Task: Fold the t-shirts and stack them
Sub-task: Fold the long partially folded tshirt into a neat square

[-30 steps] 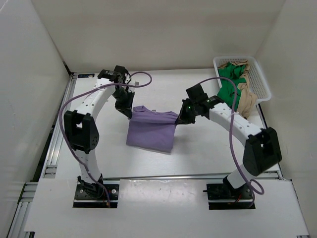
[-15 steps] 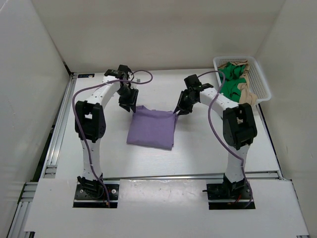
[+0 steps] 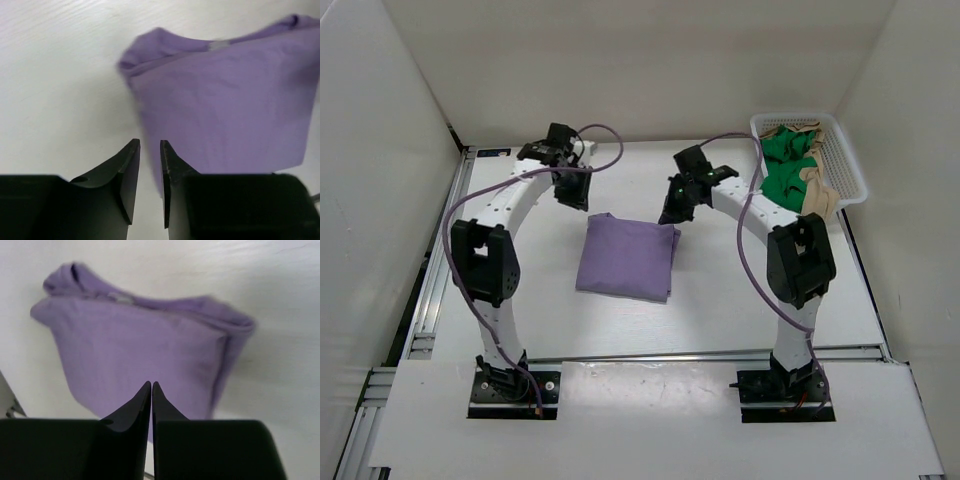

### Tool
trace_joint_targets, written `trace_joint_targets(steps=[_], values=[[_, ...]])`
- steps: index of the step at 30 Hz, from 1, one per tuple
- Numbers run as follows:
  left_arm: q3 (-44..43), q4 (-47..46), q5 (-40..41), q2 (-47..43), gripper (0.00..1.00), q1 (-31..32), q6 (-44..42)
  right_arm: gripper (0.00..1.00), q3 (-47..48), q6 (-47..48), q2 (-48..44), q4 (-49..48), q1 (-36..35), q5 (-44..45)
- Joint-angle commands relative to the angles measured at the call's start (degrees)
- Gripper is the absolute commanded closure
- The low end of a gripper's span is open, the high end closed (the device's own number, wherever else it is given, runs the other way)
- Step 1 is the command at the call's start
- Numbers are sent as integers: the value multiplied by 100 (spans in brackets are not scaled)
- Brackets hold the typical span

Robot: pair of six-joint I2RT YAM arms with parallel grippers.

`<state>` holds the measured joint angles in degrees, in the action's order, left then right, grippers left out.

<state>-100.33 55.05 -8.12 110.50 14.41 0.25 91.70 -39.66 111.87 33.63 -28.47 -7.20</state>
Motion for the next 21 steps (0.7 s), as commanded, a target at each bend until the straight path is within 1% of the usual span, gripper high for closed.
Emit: trace_joint_targets(steps=[1,3,5,7,10,12,13,14,15,16,17,18,20,21], values=[[-29,137,-462,495,67,377,-25,96,-153,-164,131,-163,-124,-124],[-363,313,-462,831,67,378,-25,99,-83,-279,325,-163,-124,-185],[-487,314,-462,1122,67,378,-25,99,40,-341,598,-163,-124,-115],[-540,166,-410,1228,61,378,-25,99,268,-341,826,-50,-124,52],[-794,164,-85,1430,58,378,-25,99,558,-393,1064,179,-10,280],[-1101,251,-84,1492,56,325,-25,99,892,-341,1134,380,43,333],[-1163,252,-84,1431,53,264,-25,99,1024,-254,1135,460,43,333],[-1164,252,-145,1222,44,264,-25,99,1251,-201,1135,539,43,333],[-1164,200,-207,1081,39,264,-25,98,1315,-87,1135,601,43,386],[-1164,104,-208,923,28,264,-25,94,1315,-34,1030,601,43,386],[-920,42,-208,582,0,264,-25,91,1315,-33,847,653,43,386],[-805,-11,-268,422,0,264,-25,82,1220,54,732,654,43,386],[-585,-12,-269,1,0,264,-25,75,939,134,364,707,43,605],[-314,-12,-321,-132,0,203,-25,64,824,212,222,707,43,658]])
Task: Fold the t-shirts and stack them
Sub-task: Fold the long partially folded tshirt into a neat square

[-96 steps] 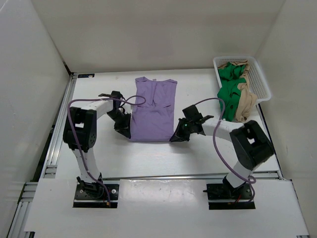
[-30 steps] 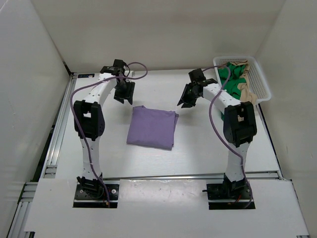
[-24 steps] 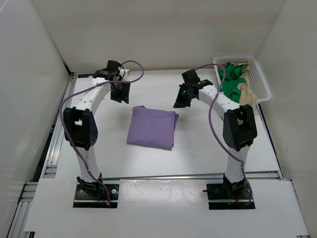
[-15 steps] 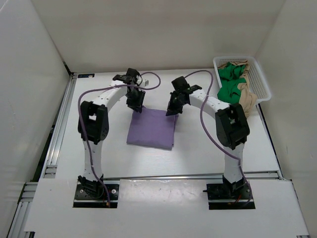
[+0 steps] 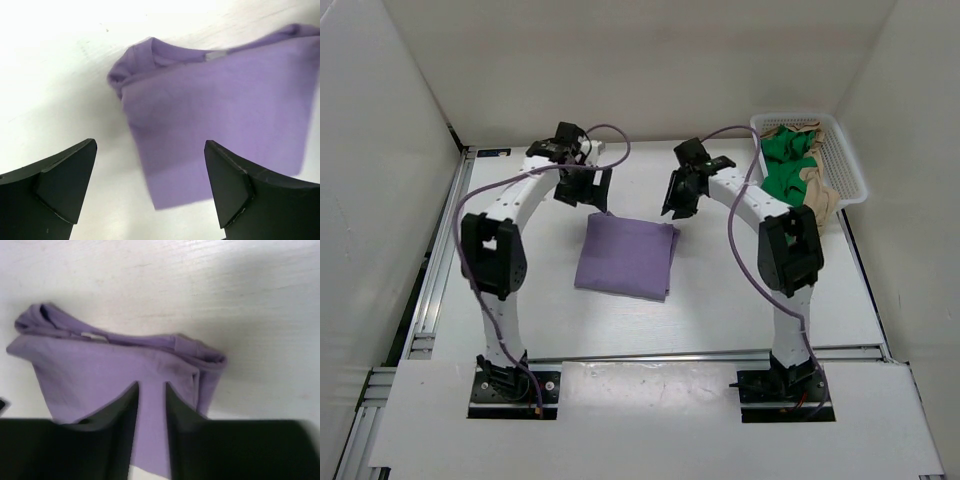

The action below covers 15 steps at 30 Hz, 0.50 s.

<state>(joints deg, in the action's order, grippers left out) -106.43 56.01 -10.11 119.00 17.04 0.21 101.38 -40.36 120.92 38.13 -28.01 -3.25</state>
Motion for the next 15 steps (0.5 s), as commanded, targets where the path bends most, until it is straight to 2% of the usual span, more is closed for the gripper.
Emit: trace_joint_targets(steps=[1,4,6,7,9,12,15], values=[[446,-160,-123,-1106,0,-60,-21,58,-276,387,-832,317,-3,263],[1105,-291,-123,-1668,0,-183,-21,43,-768,642,-1447,440,-55,509],[1605,-510,279,-2333,0,-183,-21,37,-1136,722,-1930,528,-108,632],[1791,-660,455,-2677,0,-183,-21,31,-1269,722,-2098,529,-108,710],[2099,-950,860,-3711,0,-183,-21,28,-1681,862,-2616,529,-108,1062],[2337,-1048,975,-4558,0,-297,-21,24,-2077,985,-3126,442,-108,1326],[2557,-829,1308,-4912,0,-412,-21,20,-2192,1117,-3338,152,-47,1144]])
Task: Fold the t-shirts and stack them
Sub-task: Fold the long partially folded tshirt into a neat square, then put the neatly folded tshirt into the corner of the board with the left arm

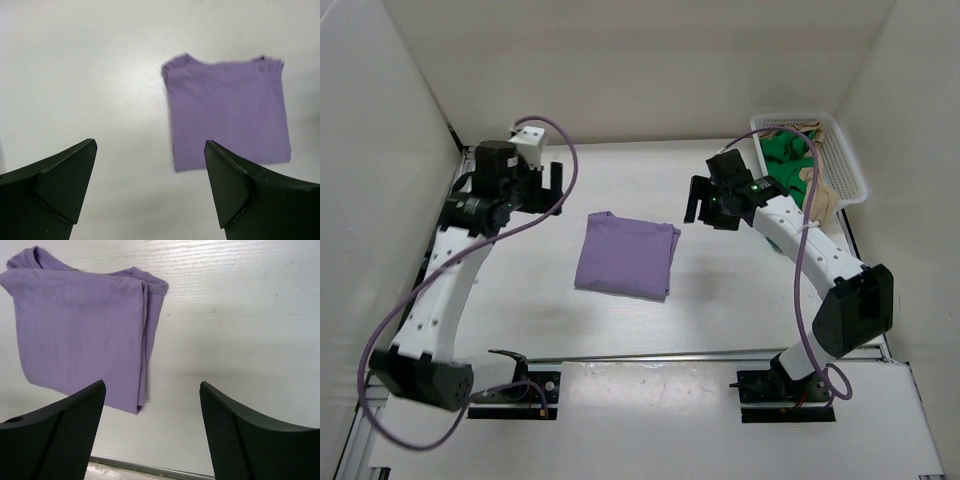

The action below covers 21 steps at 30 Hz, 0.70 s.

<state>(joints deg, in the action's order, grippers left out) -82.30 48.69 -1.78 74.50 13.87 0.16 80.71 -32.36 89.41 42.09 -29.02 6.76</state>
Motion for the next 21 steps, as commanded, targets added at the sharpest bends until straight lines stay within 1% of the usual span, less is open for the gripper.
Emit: trace_joint_targets(steps=[1,4,8,10,12,15,17,18,21], values=[[144,34,529,-611,0,-173,-16,20,-125,396,-187,-349,123,-42],[-13,614,443,-874,0,-428,-16,20,189,669,-3,-491,124,-430],[-137,871,29,-1305,0,-736,-16,20,568,889,182,-491,124,-816],[-137,923,-24,-1438,0,-736,-16,20,508,889,182,-683,124,-1010],[-312,1125,-24,-1438,0,-850,-16,20,394,889,182,-754,124,-1142],[-313,1414,-156,-1438,0,-921,-16,20,315,696,113,-1000,124,-1519],[-33,1416,-156,-1438,0,-921,-16,20,244,696,42,-1123,124,-1591],[308,1363,-156,-1438,0,-982,-16,20,183,696,-28,-1124,124,-1591],[802,1091,-647,-1255,0,-1043,-16,20,-36,766,-195,-1124,124,-1520]])
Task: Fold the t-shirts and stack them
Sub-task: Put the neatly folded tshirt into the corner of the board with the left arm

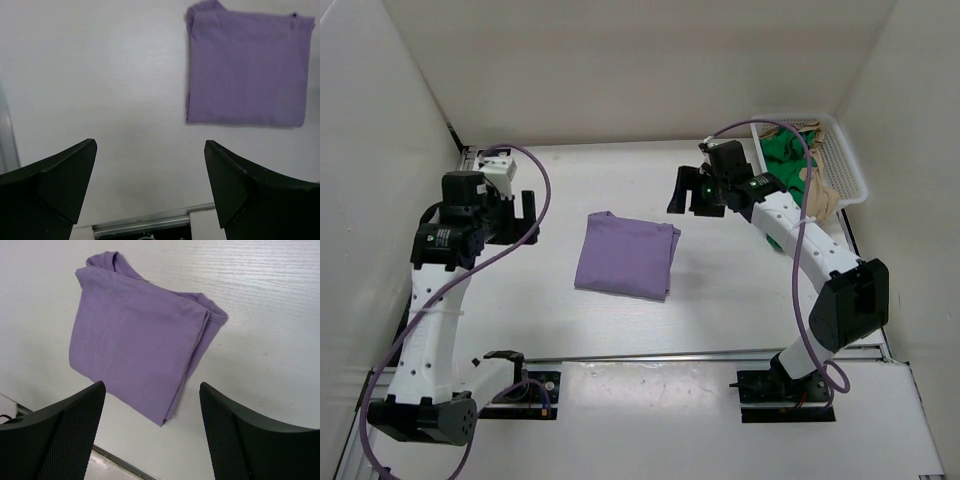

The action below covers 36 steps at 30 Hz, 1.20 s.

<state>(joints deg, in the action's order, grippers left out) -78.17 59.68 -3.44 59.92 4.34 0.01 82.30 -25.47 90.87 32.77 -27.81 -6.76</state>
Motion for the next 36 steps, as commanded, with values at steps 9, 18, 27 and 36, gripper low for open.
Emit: trace_joint_targets(steps=[9,18,27,36], values=[[778,-1011,-1867,1916,2,-38,-1,20,-1075,-194,-912,-395,4,395],[-92,-1511,-1757,4263,5,761,-1,20,-1296,-467,-984,-87,4,835],[-242,-1565,-1493,5196,16,814,-1,20,-1480,-774,-1194,27,4,1019],[-190,-1565,-2196,5521,52,1429,-1,19,-1647,-907,-1449,88,4,1440]])
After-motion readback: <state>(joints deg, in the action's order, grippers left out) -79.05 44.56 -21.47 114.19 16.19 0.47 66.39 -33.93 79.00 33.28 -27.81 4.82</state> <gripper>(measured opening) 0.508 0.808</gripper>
